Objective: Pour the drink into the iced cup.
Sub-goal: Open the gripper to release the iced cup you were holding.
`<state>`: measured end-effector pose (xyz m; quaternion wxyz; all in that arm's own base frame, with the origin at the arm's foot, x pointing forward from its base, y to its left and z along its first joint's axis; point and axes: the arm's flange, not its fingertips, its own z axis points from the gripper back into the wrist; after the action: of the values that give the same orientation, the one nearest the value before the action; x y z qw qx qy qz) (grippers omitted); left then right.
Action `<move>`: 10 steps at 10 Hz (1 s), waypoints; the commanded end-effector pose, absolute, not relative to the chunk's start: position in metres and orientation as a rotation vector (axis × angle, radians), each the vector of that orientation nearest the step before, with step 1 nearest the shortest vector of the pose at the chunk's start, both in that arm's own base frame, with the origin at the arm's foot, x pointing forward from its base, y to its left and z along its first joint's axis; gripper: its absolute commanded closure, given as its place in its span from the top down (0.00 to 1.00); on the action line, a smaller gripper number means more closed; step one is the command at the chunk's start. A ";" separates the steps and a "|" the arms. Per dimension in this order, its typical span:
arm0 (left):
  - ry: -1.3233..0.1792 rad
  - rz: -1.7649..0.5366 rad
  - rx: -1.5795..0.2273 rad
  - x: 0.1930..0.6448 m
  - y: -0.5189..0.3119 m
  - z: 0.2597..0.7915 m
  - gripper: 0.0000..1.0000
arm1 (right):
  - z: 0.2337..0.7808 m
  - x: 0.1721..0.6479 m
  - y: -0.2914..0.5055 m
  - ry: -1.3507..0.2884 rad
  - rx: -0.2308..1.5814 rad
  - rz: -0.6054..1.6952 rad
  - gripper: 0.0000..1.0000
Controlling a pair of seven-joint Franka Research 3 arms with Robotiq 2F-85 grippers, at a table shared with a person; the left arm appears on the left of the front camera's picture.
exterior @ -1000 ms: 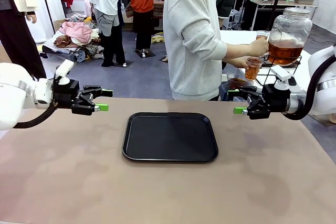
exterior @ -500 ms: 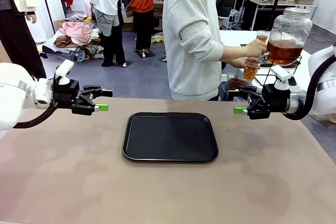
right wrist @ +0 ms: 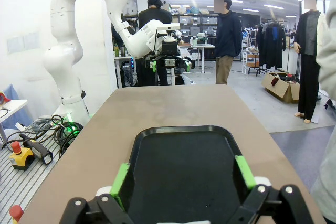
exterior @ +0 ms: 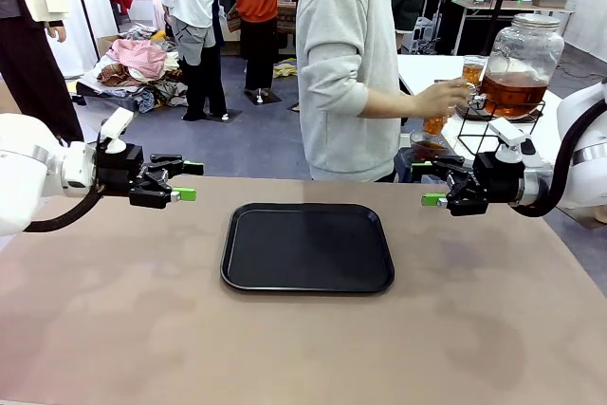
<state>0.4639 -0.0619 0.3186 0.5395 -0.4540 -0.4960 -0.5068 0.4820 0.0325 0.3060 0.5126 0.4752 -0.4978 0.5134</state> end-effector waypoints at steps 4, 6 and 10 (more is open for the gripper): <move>-1.181 -1.207 -1.085 0.464 -0.063 0.321 1.00 | 0.309 0.485 0.034 -1.189 1.142 1.237 1.00; -1.181 -1.207 -1.085 0.464 -0.063 0.321 1.00 | 0.309 0.485 0.034 -1.189 1.142 1.237 1.00; -1.181 -1.207 -1.085 0.464 -0.063 0.321 1.00 | 0.309 0.485 0.034 -1.189 1.142 1.237 1.00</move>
<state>0.4639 -0.0619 0.3186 0.5395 -0.4540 -0.4960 -0.5068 0.4820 0.0325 0.3060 0.5126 0.4752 -0.4978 0.5134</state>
